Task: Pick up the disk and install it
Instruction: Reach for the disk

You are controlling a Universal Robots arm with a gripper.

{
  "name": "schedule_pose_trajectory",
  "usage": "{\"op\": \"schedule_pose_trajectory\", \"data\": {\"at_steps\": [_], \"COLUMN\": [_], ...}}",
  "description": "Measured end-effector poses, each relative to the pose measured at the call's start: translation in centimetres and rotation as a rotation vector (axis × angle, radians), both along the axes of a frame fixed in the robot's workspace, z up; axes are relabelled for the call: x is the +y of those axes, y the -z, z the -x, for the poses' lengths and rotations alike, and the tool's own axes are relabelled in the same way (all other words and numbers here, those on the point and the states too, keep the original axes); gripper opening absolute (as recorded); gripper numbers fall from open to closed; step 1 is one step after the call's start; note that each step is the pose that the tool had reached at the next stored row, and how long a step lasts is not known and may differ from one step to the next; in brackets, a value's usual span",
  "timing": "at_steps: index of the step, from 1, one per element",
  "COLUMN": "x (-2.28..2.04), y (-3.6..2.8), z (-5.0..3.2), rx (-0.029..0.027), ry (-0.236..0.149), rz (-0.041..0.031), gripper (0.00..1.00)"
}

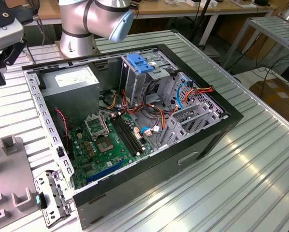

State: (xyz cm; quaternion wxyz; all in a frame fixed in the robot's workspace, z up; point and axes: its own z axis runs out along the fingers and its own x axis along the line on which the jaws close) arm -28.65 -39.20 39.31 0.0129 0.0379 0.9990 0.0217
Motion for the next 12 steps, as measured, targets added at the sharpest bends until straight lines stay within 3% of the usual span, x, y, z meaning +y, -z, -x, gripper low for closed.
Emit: {"op": "schedule_pose_trajectory", "data": {"at_steps": [12], "x": [0.0], "y": [0.02], "z": [3.7], "rx": [0.0019], "ry": [0.0], "rz": [0.0], "gripper": [0.11]}}
